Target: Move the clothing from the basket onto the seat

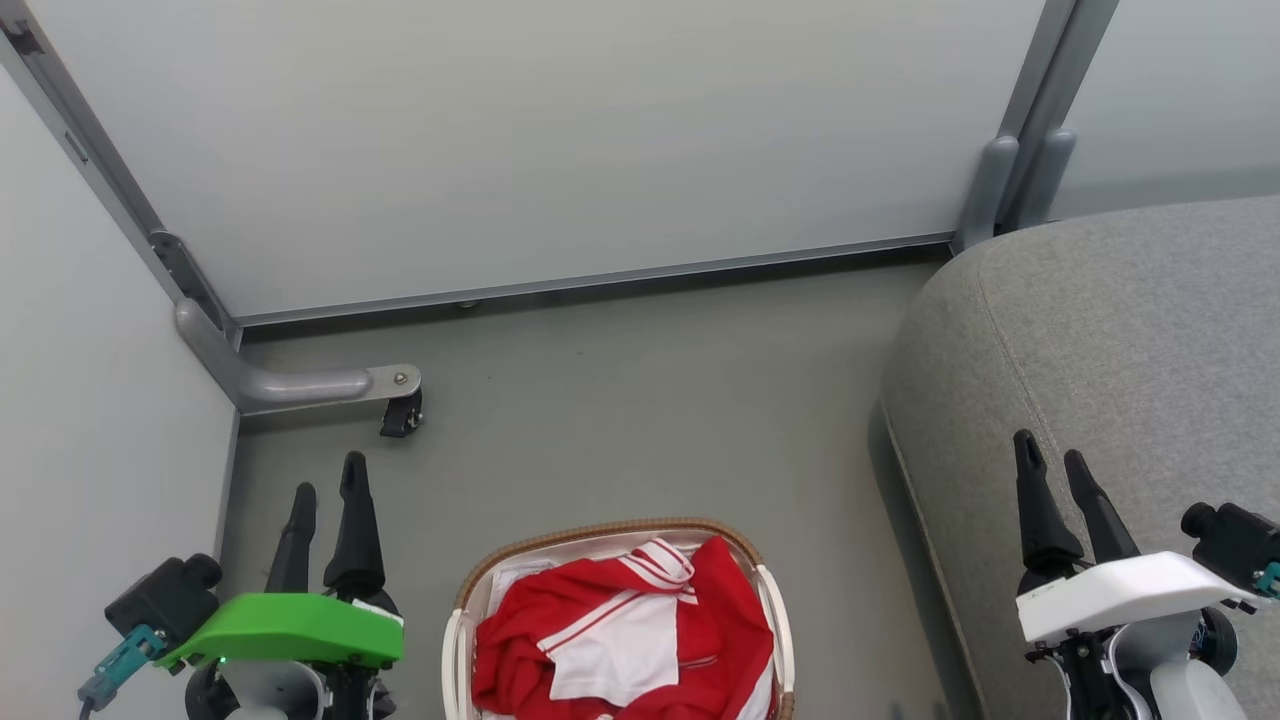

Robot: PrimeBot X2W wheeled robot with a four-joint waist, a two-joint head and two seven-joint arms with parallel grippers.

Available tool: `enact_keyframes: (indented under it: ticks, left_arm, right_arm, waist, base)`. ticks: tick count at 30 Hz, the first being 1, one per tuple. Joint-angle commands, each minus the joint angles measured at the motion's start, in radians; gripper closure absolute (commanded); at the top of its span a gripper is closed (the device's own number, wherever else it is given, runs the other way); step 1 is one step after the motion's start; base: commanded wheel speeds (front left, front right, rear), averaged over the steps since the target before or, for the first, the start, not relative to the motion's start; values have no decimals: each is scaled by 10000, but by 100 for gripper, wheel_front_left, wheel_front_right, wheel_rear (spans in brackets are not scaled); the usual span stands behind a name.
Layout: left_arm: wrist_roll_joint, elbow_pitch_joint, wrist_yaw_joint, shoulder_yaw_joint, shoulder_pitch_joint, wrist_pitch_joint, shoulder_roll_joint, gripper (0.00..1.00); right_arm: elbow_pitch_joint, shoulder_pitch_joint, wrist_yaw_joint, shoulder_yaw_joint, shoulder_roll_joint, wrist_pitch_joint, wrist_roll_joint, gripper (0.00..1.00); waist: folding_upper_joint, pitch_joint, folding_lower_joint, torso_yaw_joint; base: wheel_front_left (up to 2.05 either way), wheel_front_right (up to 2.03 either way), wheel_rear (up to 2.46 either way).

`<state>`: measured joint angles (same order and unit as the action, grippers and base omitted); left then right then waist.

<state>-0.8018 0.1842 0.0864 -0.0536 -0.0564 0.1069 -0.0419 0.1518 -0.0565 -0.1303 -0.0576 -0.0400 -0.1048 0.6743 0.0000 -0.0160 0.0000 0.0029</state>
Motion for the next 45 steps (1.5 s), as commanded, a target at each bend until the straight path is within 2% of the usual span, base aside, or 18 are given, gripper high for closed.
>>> enact_keyframes:
  ticks: [1, 9, 45]
  left_arm:
    - [348, -38, -36, -52, 14, 92, -69, 0]
    - [1414, 308, -73, -231, 69, 313, -77, 0]
    - [4214, 1271, -66, -516, 212, 1163, -103, 0]
  right_arm:
    - [-53, -3, -4, 24, -68, -110, -352, 0]
    - [51, 65, -5, 151, -78, -335, -1309, 0]
    - [271, 337, -5, 345, -111, -1194, -4994, 0]
  waist:
    - [0, -3, 0, 2]
    - [0, -26, 0, 18]
    - [0, -62, 0, 112]
  base:
    - [0, 0, 0]
    - [0, 0, 0]
    - [0, 0, 0]
